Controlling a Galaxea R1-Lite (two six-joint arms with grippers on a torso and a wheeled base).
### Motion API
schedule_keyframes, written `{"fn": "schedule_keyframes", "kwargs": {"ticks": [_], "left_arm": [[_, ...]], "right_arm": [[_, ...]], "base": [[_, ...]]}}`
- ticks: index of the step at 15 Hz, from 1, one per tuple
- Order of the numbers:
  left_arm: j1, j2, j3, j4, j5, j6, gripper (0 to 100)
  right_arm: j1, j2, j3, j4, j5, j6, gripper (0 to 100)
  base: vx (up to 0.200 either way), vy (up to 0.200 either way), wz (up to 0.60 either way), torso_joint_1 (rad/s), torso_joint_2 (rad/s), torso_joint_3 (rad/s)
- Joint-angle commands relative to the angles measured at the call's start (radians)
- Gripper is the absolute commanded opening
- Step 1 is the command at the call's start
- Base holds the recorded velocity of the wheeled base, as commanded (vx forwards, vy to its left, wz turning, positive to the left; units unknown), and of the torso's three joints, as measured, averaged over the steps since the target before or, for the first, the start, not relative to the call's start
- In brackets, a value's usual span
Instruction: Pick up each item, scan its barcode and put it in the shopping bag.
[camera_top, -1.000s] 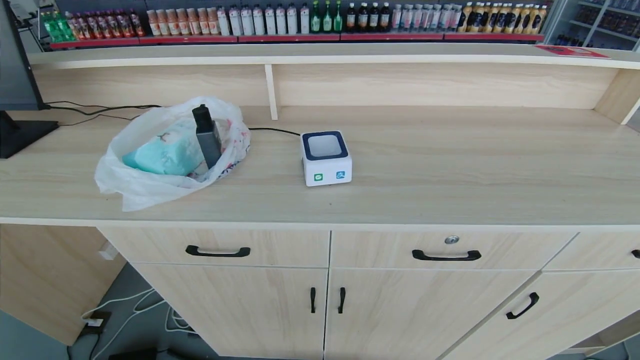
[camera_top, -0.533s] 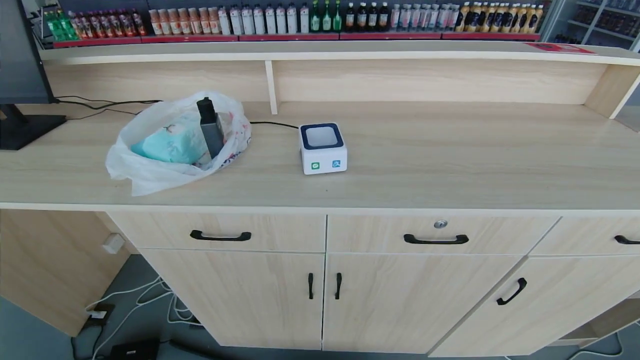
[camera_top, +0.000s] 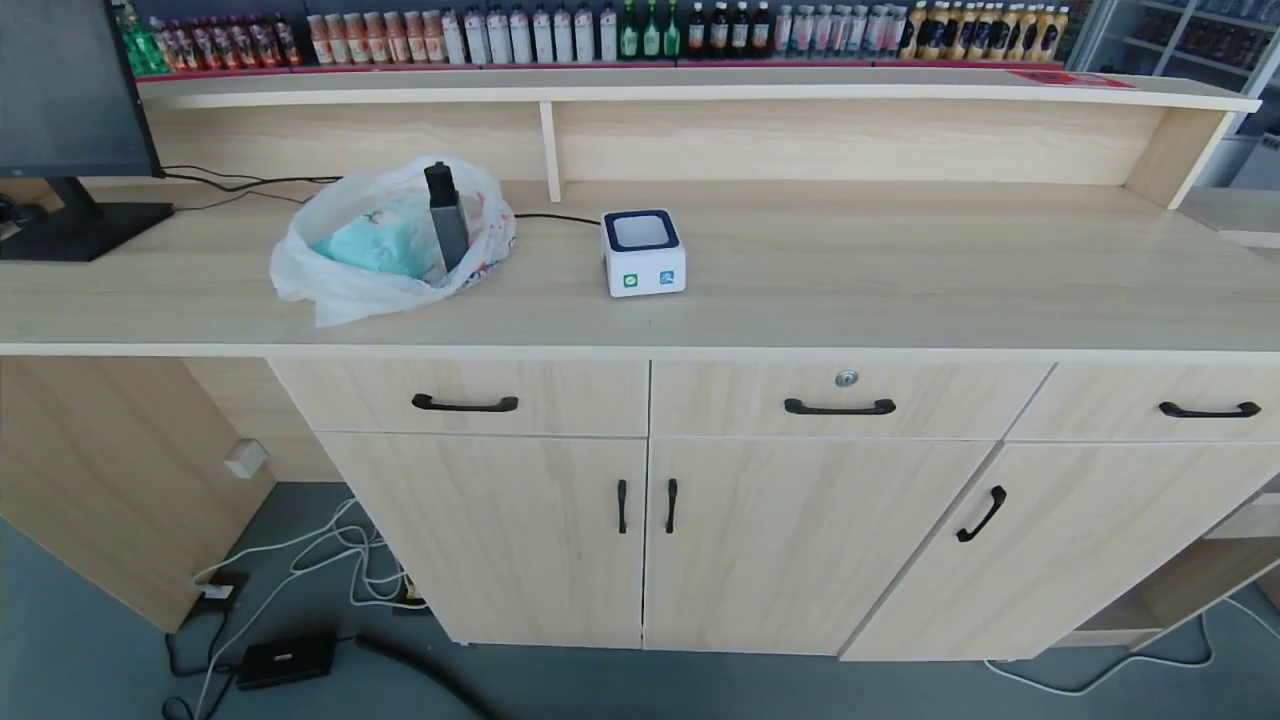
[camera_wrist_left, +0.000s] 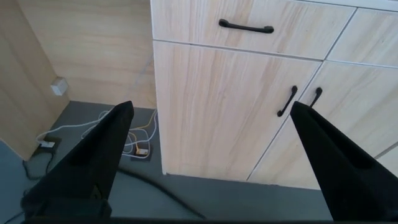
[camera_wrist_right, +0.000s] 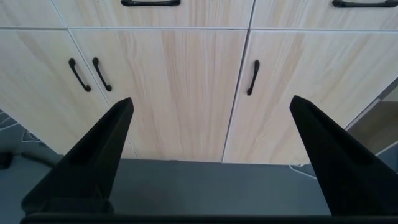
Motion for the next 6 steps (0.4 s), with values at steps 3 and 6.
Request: {"fn": "schedule_keyframes", "kwargs": {"ticks": [3,6], "left_arm": [[0.000,0.000,0.000,-0.001,0.000,0.000,100],[0.000,0.000,0.000,0.004,-0.001,0.010,100]], "right_arm": [[0.001,0.001,-0.001,0.000,0.000,0.004,100],[0.001,0.001,-0.001,0.000,0.000,0.006,100]], "base": [[0.000,0.000,0.00,0.000,0.00,0.000],[0.000,0.000,0.00,0.000,0.00,0.000]]}}
